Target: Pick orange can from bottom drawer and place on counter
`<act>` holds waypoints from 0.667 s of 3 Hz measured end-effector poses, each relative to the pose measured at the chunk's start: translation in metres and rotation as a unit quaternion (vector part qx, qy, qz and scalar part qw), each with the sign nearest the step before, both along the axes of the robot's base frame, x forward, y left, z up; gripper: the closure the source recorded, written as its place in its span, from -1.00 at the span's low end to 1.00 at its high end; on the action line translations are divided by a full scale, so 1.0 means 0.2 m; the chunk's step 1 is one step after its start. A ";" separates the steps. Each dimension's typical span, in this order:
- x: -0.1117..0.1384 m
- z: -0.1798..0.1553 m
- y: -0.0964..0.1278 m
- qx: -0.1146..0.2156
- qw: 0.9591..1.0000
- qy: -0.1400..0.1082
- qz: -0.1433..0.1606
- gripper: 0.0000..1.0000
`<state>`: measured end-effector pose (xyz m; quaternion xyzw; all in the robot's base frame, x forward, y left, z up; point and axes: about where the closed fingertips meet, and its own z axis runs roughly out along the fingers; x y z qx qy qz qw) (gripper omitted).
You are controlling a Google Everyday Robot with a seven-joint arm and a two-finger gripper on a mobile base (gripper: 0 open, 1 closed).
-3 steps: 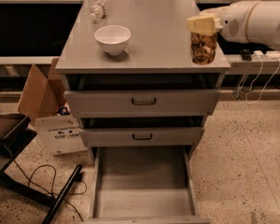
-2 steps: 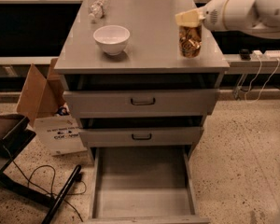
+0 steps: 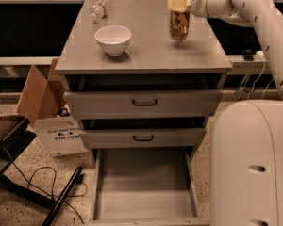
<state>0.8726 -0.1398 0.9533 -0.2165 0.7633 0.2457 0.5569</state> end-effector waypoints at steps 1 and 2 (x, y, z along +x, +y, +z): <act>0.03 0.49 -0.19 0.035 0.993 -0.103 -0.044 1.00; 0.06 0.41 -0.18 0.039 0.994 -0.095 -0.044 1.00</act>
Offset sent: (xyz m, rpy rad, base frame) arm 0.0054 -0.0355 0.0806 0.0549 -0.1681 -0.0789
